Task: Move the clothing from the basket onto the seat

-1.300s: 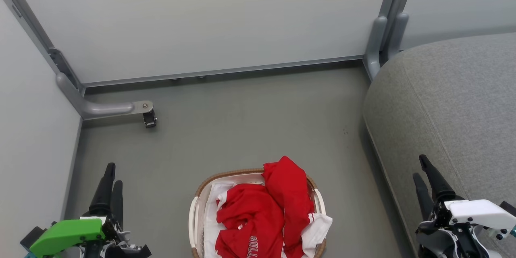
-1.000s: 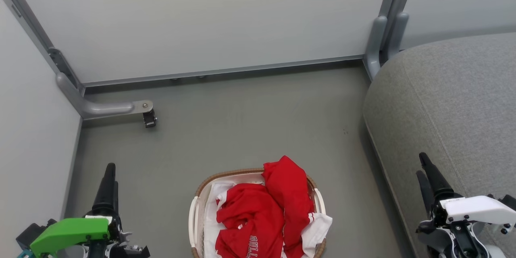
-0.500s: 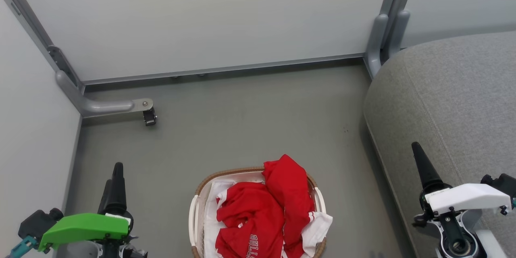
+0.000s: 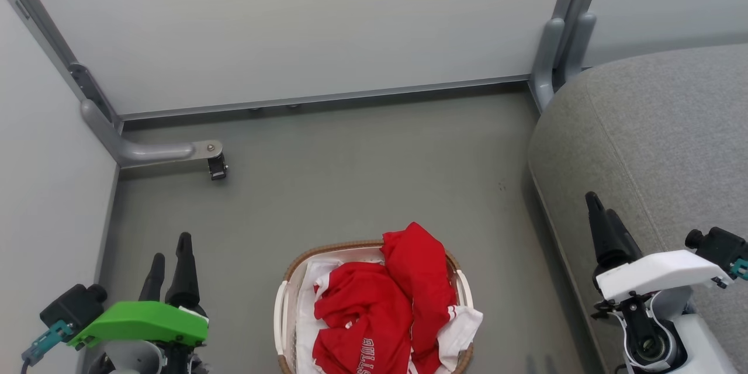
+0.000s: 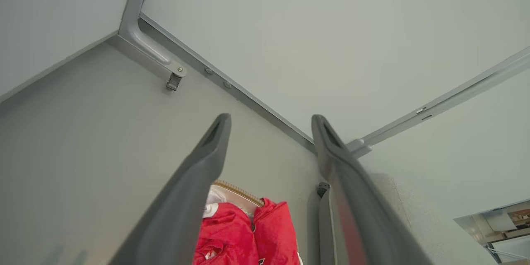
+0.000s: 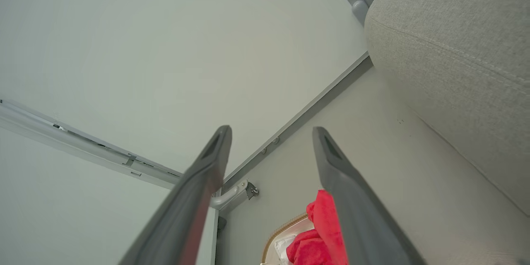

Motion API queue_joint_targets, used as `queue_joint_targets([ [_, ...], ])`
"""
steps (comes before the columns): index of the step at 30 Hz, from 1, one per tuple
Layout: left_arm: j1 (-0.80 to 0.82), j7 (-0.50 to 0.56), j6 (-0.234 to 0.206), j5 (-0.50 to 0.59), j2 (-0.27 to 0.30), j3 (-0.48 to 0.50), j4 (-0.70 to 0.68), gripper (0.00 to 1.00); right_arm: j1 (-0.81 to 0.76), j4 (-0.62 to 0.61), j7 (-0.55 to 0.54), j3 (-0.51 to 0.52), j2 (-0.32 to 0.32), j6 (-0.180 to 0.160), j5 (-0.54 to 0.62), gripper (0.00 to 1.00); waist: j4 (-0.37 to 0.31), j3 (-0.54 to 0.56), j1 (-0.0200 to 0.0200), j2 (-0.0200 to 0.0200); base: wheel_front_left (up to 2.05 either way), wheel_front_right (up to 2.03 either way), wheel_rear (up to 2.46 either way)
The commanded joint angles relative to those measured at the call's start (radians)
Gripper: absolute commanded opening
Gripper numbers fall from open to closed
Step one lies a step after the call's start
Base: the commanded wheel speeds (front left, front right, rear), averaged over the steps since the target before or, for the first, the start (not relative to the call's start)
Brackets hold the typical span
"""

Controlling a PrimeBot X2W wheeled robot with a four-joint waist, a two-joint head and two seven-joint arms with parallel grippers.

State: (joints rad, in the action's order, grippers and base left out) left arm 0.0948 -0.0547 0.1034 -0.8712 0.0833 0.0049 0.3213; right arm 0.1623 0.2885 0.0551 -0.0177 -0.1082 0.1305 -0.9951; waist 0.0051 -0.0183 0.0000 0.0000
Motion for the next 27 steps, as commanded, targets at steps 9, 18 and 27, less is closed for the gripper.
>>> queue_joint_targets([
  [9,0.022,-0.038,-0.065,0.173,0.039,-0.053,0.009,1.00,0.032,0.023,0.038,-0.053,-0.015,0.000,0.167,1.00,0.000,0.000,0.0000,0.0000,0.00,0.00,0.00],
  [18,-0.003,-0.065,-0.111,0.272,0.051,-0.100,0.011,1.00,0.023,0.055,0.064,-0.072,-0.020,0.000,0.299,1.00,0.001,0.004,0.0000,0.0000,0.00,0.00,0.00],
  [27,-0.012,-0.091,-0.134,0.362,0.062,-0.133,0.007,1.00,0.023,0.083,0.090,-0.083,-0.021,0.000,0.416,1.00,0.000,0.004,0.0000,0.0000,0.00,0.00,0.00],
])
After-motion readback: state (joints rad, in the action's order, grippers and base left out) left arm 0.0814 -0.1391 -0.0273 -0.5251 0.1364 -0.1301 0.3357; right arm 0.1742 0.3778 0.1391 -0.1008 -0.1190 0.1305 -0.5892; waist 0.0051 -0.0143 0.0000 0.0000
